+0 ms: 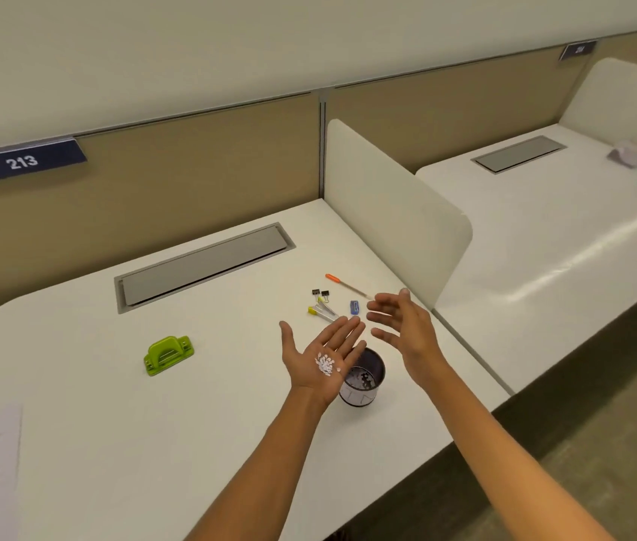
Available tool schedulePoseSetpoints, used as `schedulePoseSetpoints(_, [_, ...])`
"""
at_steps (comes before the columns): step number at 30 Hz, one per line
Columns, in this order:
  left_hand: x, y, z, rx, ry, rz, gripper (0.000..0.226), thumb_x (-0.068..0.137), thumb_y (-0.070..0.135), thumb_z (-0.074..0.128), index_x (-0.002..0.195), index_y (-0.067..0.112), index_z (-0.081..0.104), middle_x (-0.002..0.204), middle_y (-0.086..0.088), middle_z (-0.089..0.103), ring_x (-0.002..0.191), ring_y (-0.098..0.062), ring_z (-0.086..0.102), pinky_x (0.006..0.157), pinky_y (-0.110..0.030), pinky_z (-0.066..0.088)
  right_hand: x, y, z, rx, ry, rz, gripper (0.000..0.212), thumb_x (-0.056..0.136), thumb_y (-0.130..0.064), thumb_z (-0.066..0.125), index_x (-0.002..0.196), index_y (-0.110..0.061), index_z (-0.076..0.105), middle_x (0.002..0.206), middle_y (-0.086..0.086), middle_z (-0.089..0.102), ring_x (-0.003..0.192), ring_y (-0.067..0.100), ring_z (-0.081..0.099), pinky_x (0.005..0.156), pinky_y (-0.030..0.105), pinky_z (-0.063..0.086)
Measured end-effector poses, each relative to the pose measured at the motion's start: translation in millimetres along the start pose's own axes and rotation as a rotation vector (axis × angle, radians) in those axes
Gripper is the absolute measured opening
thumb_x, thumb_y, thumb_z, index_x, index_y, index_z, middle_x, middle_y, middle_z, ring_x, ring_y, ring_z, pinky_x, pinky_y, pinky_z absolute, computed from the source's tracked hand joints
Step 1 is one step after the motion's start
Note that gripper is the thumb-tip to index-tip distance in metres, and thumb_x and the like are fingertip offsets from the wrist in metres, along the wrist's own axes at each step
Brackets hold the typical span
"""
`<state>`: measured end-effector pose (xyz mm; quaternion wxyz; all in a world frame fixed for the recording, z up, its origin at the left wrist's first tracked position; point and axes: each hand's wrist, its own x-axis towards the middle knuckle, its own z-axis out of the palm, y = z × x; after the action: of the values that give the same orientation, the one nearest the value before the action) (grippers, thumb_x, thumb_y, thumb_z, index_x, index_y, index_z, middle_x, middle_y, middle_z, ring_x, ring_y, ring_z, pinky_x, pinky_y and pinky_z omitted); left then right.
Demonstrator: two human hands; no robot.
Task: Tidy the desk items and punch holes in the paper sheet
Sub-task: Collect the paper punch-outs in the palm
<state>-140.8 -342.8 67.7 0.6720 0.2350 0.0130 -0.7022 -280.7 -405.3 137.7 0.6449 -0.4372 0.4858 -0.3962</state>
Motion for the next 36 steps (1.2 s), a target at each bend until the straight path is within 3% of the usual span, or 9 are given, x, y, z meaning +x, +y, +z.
schedulePoseSetpoints(9, [38,-31,18,0.548,0.197,0.182,0.077,0.094,0.067,0.028,0.126,0.005,0.06,0.123,-0.012,0.07,0.127,-0.021,0.057,0.115,-0.044,0.035,18,12,-24,0.055,0.061,0.047,0.051,0.103,-0.049,0.032,0.1,-0.015,0.071,0.092,0.002,0.078,0.086,0.015,0.074,0.078,0.036,0.057])
schedulePoseSetpoints(14, [38,-47,21,0.923,0.112,0.248,0.065,0.088,0.064,0.034,0.128,0.019,0.059,0.13,-0.003,0.067,0.131,-0.008,0.05,0.117,-0.036,0.027,24,17,-31,0.007,0.08,0.038,0.051,0.103,-0.048,0.032,0.099,-0.015,0.071,0.09,0.001,0.078,0.087,0.015,0.074,0.079,0.036,0.056])
schedulePoseSetpoints(17, [32,-47,21,1.025,0.08,0.23,0.05,0.085,0.067,0.035,0.124,0.042,0.054,0.145,0.002,0.054,0.136,-0.002,0.04,0.114,-0.028,0.022,26,20,-32,-0.039,0.087,0.037,0.051,0.103,-0.046,0.031,0.097,-0.015,0.071,0.09,0.001,0.077,0.086,0.015,0.073,0.081,0.038,0.056])
schedulePoseSetpoints(19, [29,-44,22,1.018,0.07,0.225,0.049,0.092,0.064,0.038,0.134,0.041,0.047,0.154,0.004,0.042,0.14,-0.001,0.033,0.118,-0.029,0.018,27,22,-32,-0.073,0.085,0.033,0.051,0.104,-0.045,0.03,0.097,-0.015,0.071,0.092,0.003,0.077,0.088,0.017,0.073,0.082,0.039,0.056])
schedulePoseSetpoints(23, [30,-39,24,0.927,0.083,0.201,0.078,0.087,0.066,0.025,0.152,0.022,0.029,0.162,0.006,0.025,0.149,-0.004,0.016,0.122,-0.031,0.009,24,29,-30,-0.238,0.078,-0.052,0.046,0.104,-0.039,0.034,0.096,-0.015,0.072,0.093,0.001,0.076,0.091,0.015,0.072,0.08,0.038,0.056])
schedulePoseSetpoints(27, [29,-36,27,0.792,0.158,0.188,0.067,0.099,0.054,0.017,0.153,0.016,0.025,0.163,0.0,0.023,0.15,-0.009,0.017,0.119,-0.028,0.013,10,49,-27,-0.728,0.02,-0.448,0.03,0.102,-0.029,0.041,0.11,-0.018,0.069,0.112,-0.004,0.071,0.107,0.012,0.064,0.091,0.031,0.053])
schedulePoseSetpoints(30, [28,-35,33,0.571,0.197,0.149,0.072,0.097,0.062,0.025,0.152,0.016,0.029,0.161,0.003,0.027,0.148,-0.013,0.024,0.117,-0.032,0.024,-6,69,-18,-0.926,-0.206,-0.761,0.047,0.102,-0.041,0.034,0.138,-0.017,0.051,0.143,0.0,0.052,0.135,0.012,0.045,0.11,0.027,0.038])
schedulePoseSetpoints(33, [25,-33,40,0.443,0.183,0.106,0.081,0.093,0.071,0.023,0.154,0.019,0.024,0.162,0.005,0.024,0.151,-0.015,0.017,0.114,-0.035,0.023,-16,93,-19,-1.076,-0.369,-0.698,0.069,0.1,-0.056,0.016,0.155,-0.016,0.019,0.164,0.0,0.017,0.152,0.008,0.007,0.125,0.037,0.01])
schedulePoseSetpoints(36, [20,-30,44,0.405,0.166,0.1,0.089,0.089,0.076,0.017,0.156,0.017,0.017,0.164,0.0,0.017,0.152,-0.016,0.01,0.125,-0.04,0.009,-13,103,-34,-1.192,-0.308,-0.531,0.077,0.093,-0.066,0.002,0.155,-0.02,0.001,0.163,-0.007,-0.004,0.15,0.004,-0.012,0.124,0.049,0.002])
